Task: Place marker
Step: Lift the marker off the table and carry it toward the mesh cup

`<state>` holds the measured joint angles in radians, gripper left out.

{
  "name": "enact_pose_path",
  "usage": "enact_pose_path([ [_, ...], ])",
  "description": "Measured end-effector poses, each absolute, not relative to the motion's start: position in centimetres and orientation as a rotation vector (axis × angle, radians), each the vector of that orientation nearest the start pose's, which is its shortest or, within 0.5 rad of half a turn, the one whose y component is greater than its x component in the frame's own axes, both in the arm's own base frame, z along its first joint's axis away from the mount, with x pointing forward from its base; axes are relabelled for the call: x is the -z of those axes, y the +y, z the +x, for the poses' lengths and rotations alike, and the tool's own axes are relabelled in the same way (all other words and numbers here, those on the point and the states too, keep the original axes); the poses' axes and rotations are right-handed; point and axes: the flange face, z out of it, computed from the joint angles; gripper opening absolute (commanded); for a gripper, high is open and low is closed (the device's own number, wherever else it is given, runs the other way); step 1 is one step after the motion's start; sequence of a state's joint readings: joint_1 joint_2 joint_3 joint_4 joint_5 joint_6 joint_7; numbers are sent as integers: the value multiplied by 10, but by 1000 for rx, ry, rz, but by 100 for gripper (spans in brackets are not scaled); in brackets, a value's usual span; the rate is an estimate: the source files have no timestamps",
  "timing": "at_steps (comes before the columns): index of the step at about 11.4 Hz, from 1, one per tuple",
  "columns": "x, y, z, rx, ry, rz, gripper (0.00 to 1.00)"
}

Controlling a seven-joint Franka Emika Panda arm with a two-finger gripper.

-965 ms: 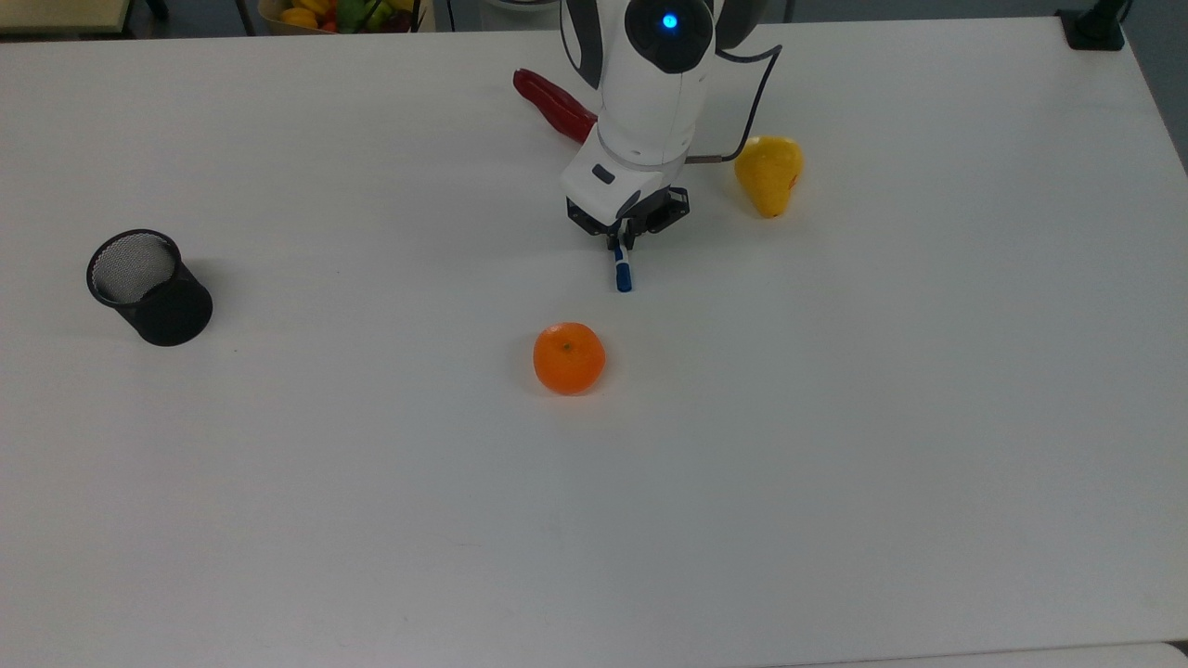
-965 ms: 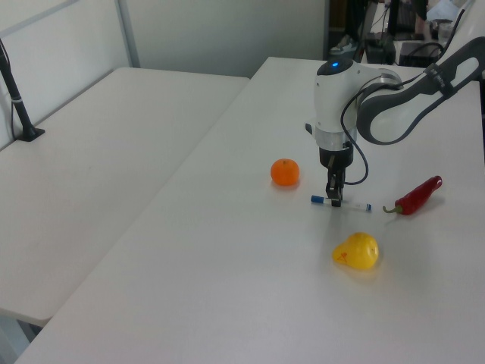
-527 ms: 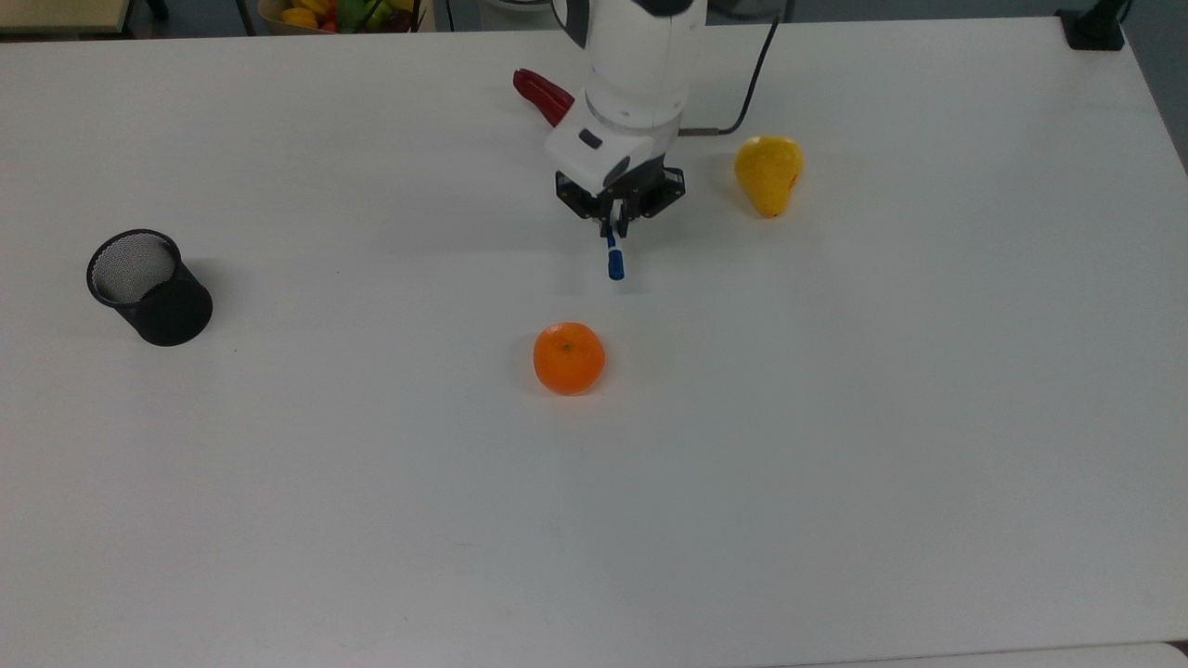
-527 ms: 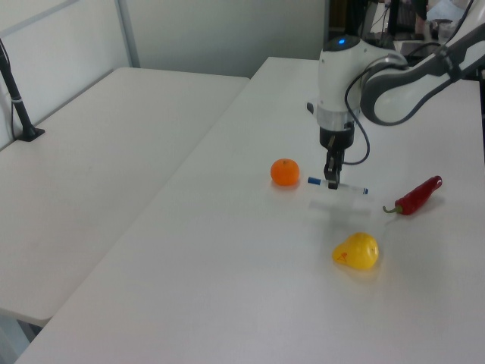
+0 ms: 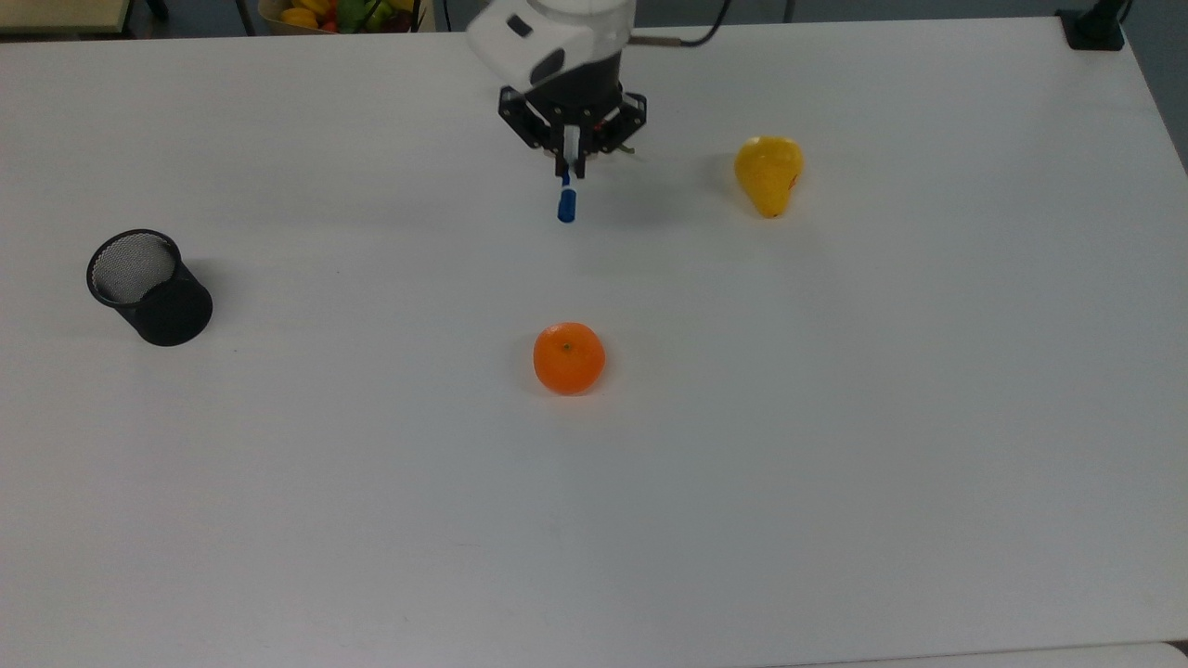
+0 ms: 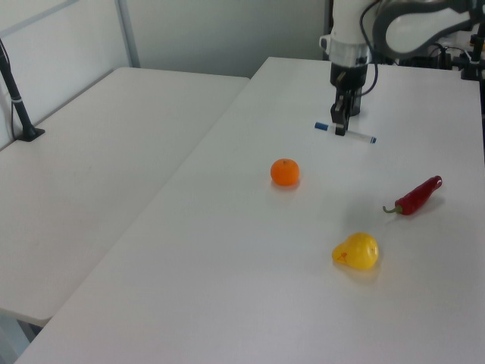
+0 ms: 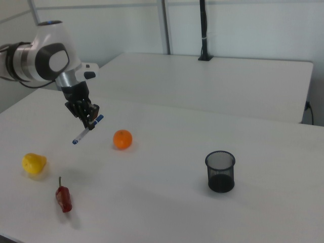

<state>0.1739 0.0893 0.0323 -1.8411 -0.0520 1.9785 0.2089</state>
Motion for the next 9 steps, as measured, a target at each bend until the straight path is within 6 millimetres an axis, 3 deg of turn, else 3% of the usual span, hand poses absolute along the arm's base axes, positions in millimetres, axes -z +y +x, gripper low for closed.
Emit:
enact_pose_path([
  [5,-552,57,572,69,20,-3098,0],
  [9,-590,17,562,164,35,-3049,0],
])
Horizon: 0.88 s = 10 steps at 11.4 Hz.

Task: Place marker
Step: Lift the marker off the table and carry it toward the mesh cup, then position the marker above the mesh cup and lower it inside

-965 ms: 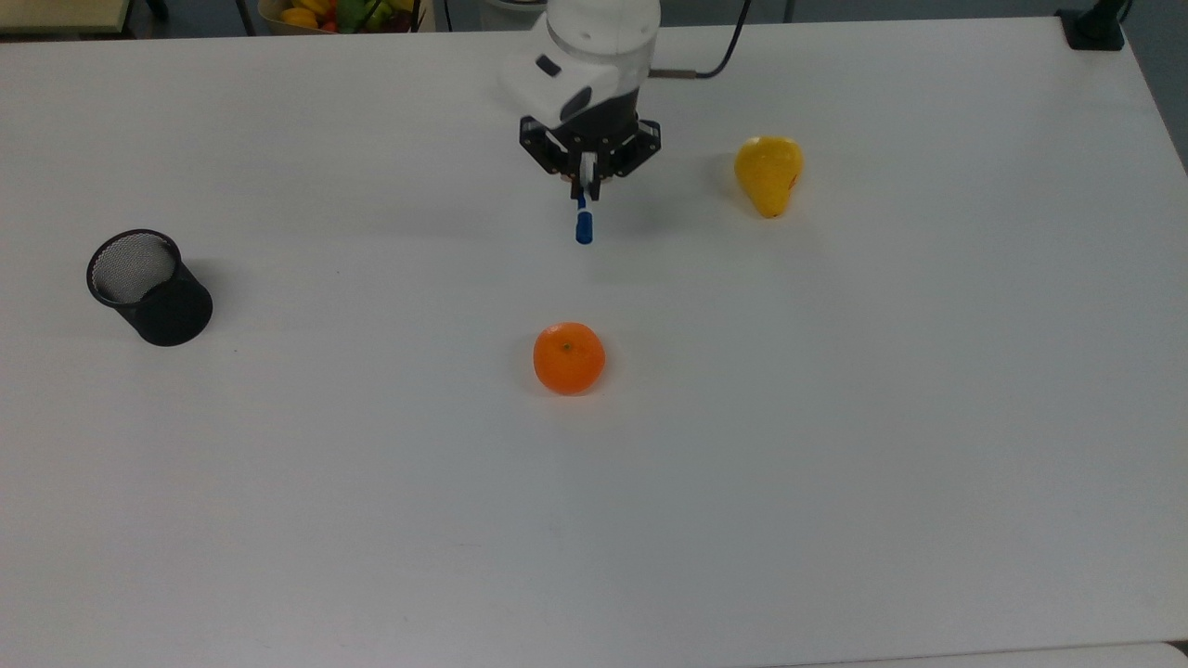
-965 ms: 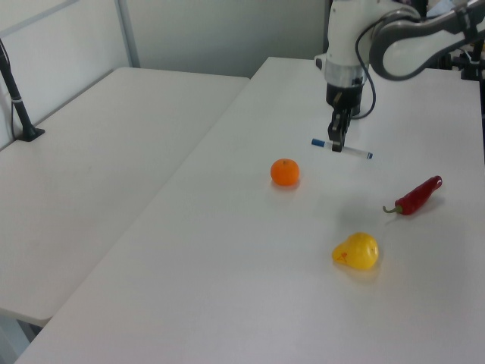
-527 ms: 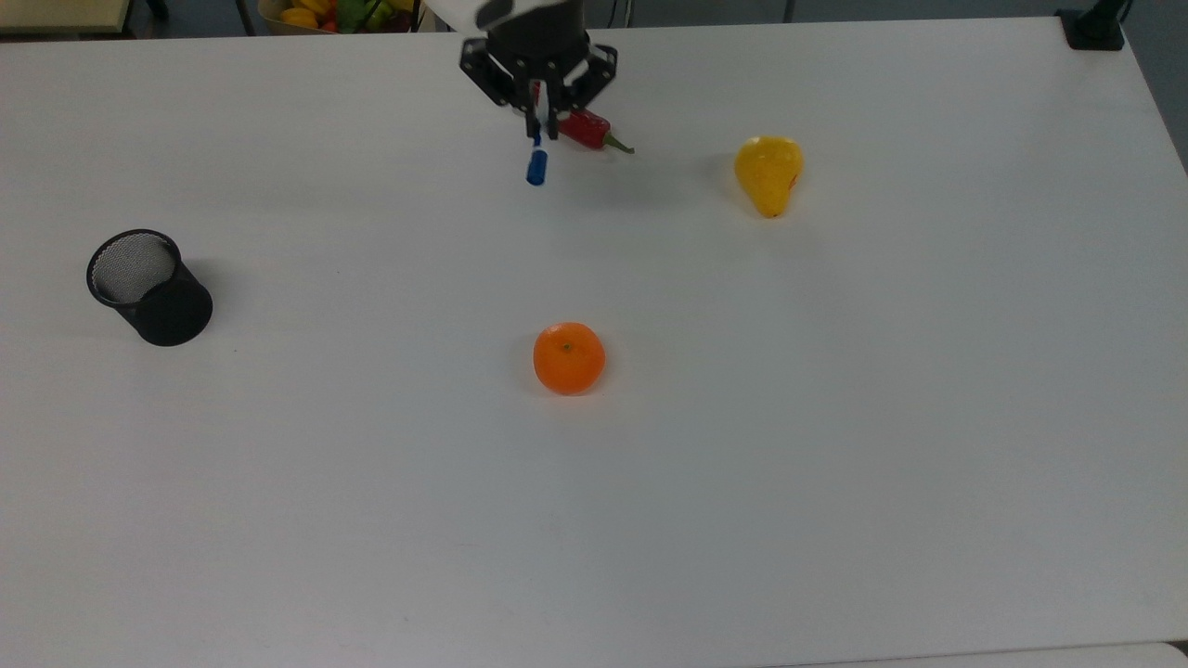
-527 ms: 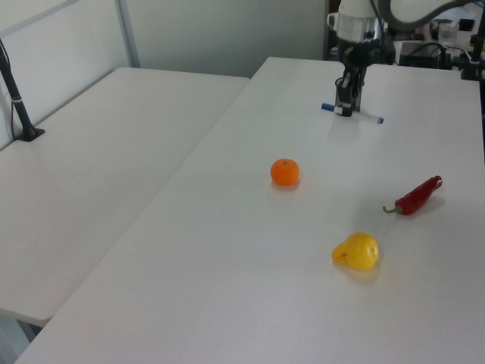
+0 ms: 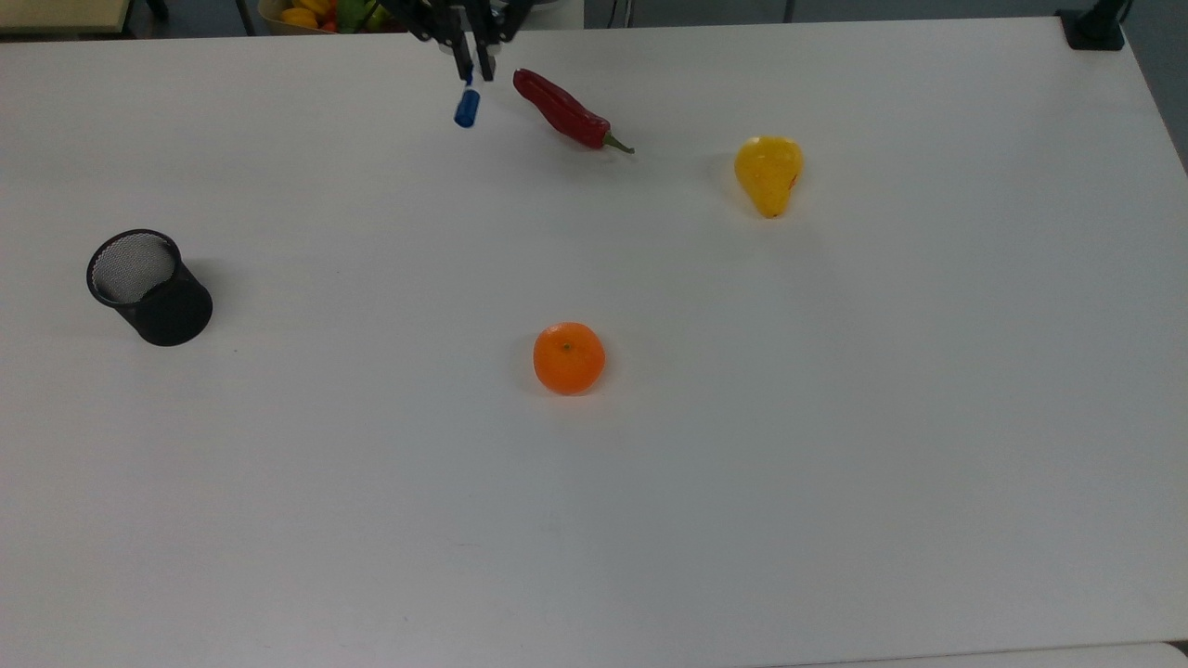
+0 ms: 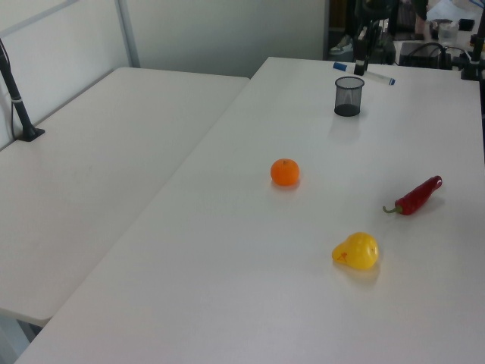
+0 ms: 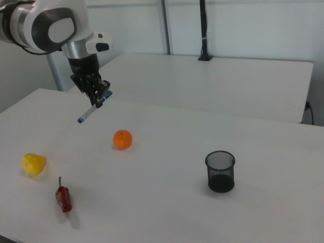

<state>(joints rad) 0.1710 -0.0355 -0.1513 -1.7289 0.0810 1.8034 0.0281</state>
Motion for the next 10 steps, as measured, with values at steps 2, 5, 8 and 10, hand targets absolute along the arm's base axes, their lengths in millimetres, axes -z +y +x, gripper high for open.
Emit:
enact_pose_path([
  [2,-604,-3,555,207,45,-3043,0],
  [5,-610,-45,559,308,122,-3039,0],
  [8,-615,-94,565,485,201,-3037,0],
  [10,-614,-124,569,616,252,-3036,0],
])
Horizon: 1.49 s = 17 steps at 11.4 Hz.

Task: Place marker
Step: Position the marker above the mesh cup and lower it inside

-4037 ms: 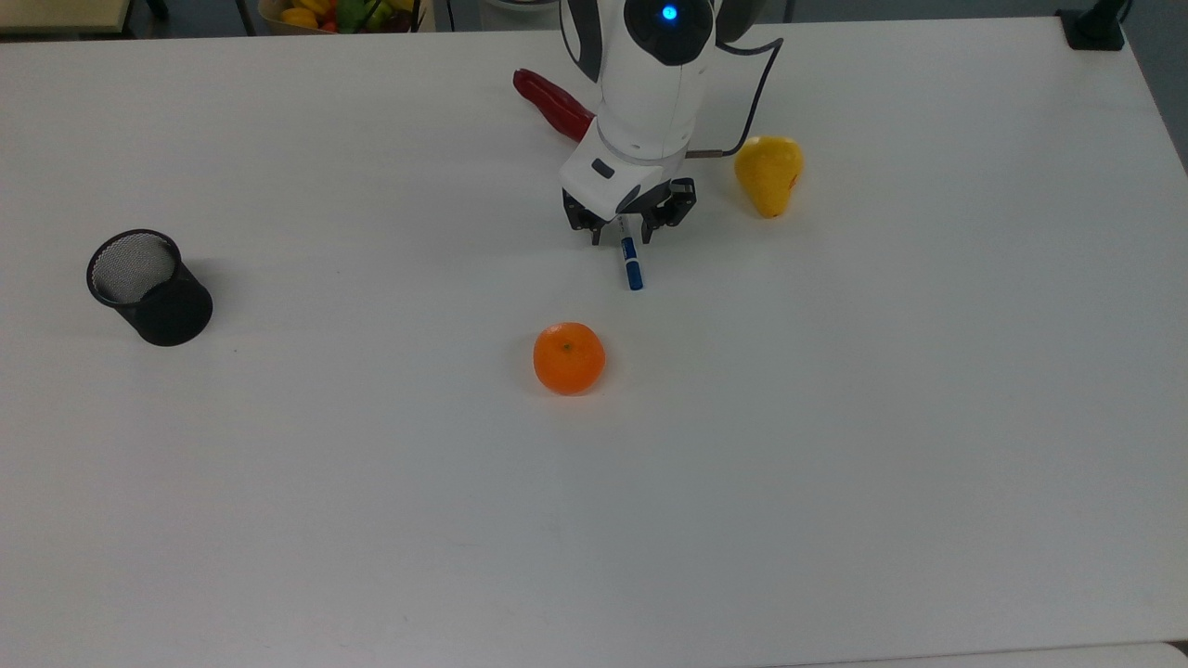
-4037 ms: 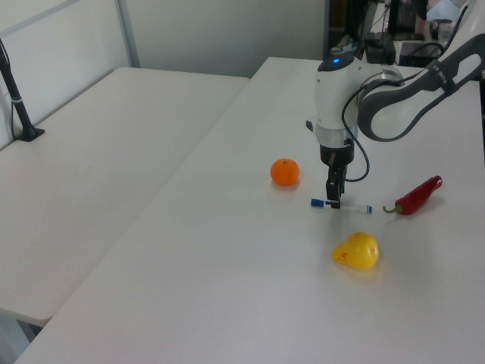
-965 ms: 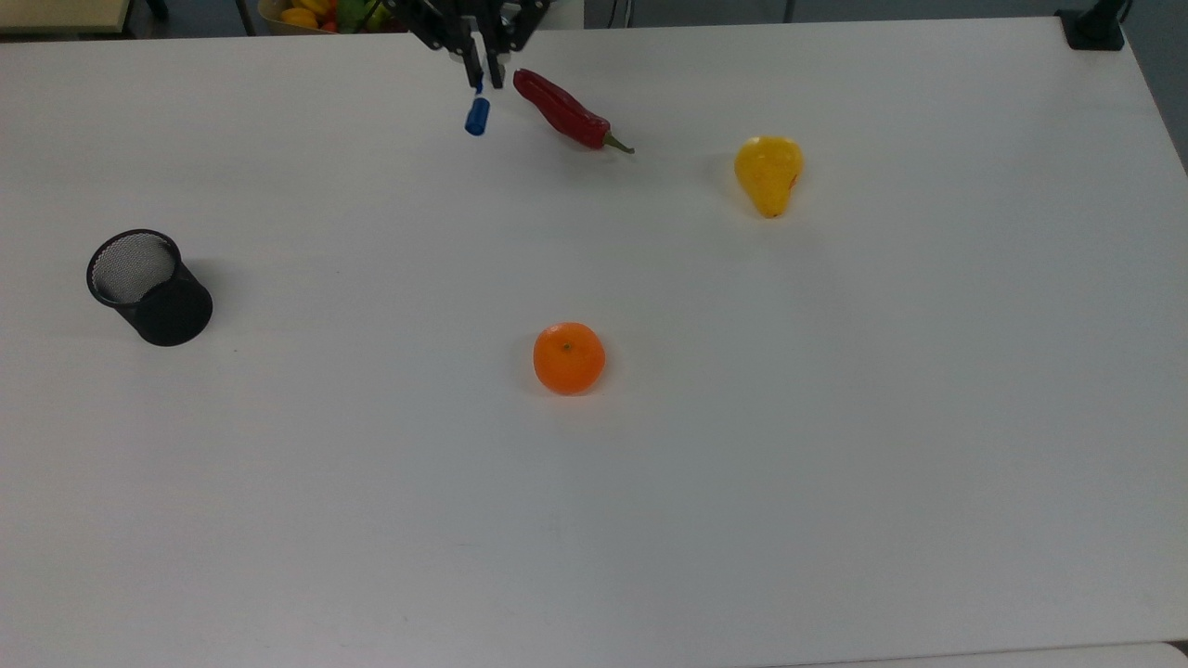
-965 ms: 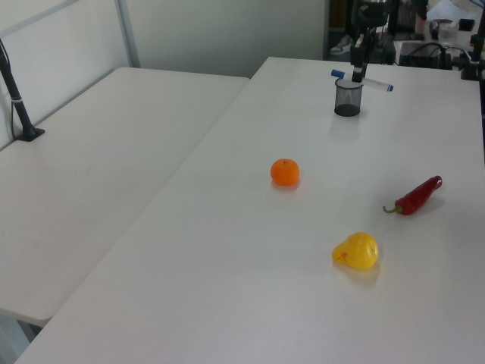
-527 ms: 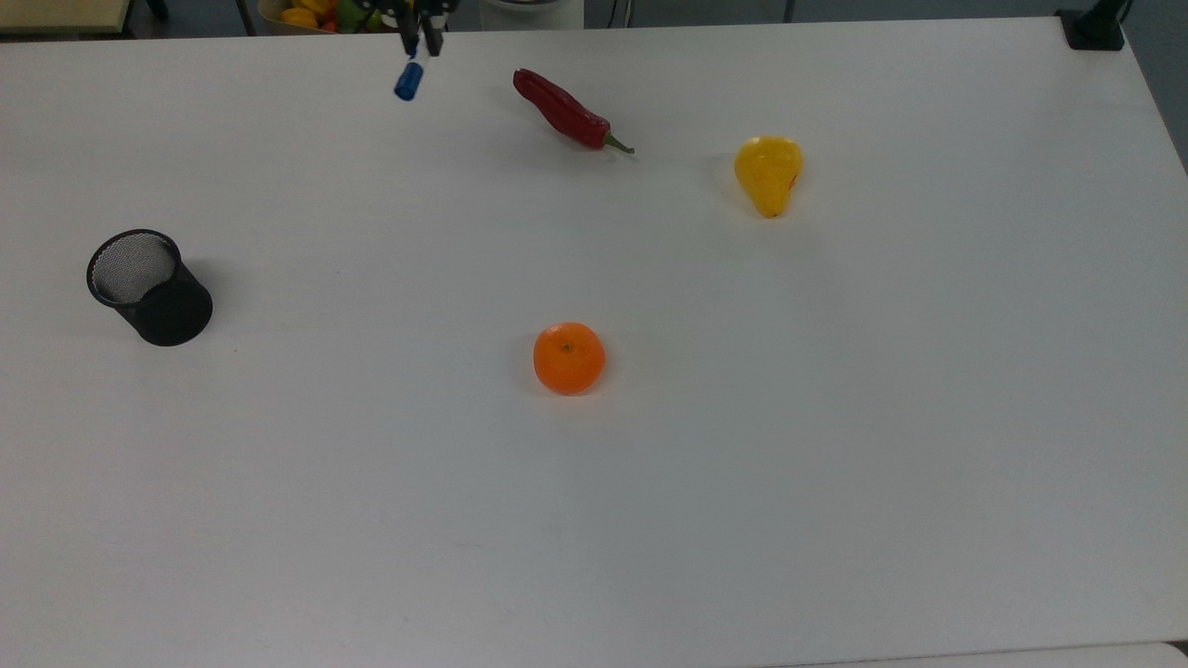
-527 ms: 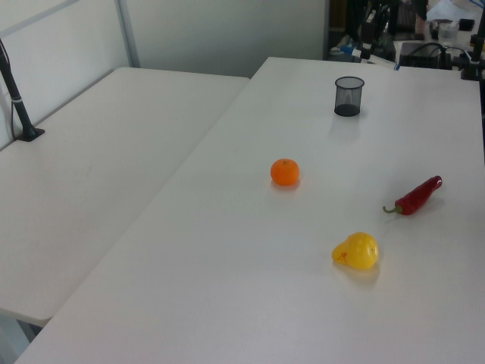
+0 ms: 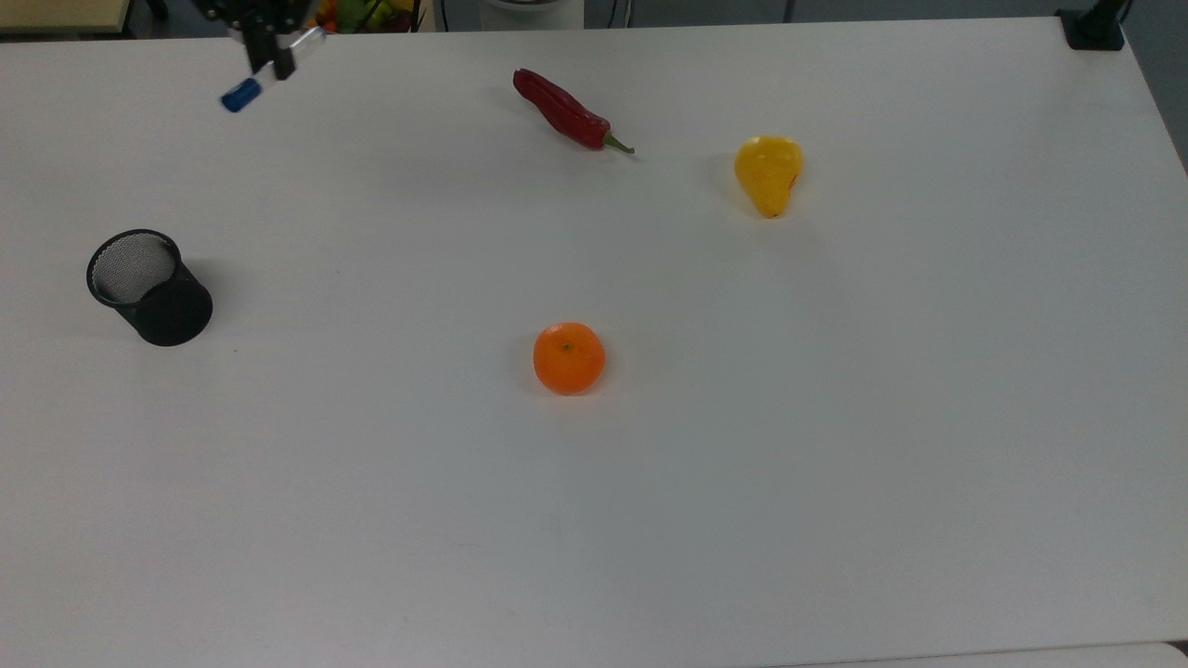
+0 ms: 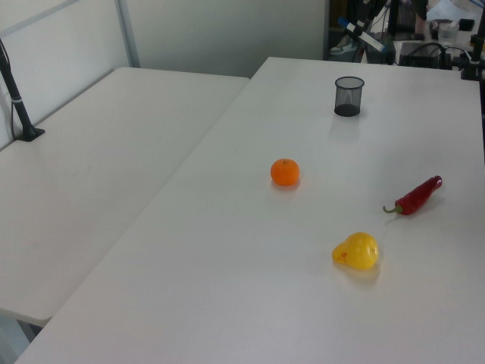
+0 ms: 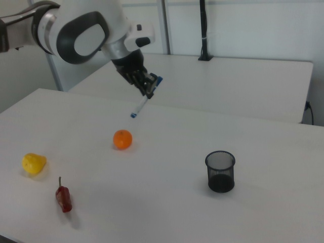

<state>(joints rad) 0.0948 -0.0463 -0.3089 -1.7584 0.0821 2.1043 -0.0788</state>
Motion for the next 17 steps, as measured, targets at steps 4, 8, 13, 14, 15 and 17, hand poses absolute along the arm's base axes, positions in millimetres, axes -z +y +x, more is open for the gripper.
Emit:
enact_pose_path([
  [4,-586,-179,577,846,353,-3045,0],
  [8,-542,-215,584,1023,434,-3060,0],
  [13,-487,-260,594,1235,525,-3088,0],
  [14,-479,-265,595,1256,532,-3093,0],
  [15,-469,-270,597,1278,540,-3101,0],
  [17,-452,-276,600,1308,545,-3112,0],
])
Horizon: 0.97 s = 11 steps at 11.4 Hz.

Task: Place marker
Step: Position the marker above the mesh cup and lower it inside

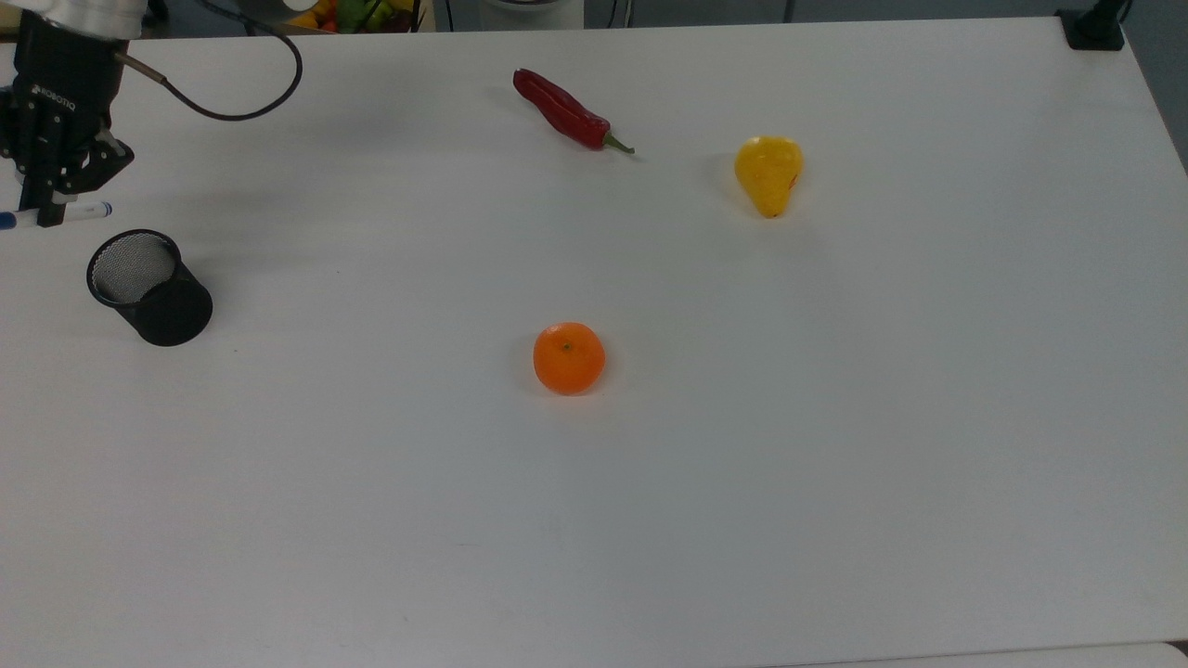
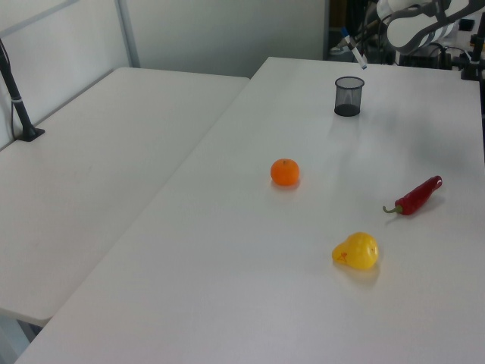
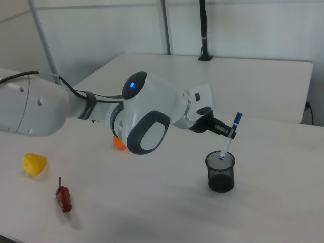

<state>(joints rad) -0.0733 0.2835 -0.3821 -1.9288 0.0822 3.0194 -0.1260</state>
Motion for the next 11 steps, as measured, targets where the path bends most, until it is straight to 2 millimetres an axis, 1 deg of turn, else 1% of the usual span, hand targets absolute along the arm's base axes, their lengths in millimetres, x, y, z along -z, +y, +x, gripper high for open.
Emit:
enact_pose_path([
  [3,-438,-275,605,1367,560,-3097,0],
  [6,-412,-264,604,1390,550,-3088,0],
  [8,-399,-258,606,1387,533,-3091,0],
  [11,-385,-254,604,1347,529,-3104,0],
])
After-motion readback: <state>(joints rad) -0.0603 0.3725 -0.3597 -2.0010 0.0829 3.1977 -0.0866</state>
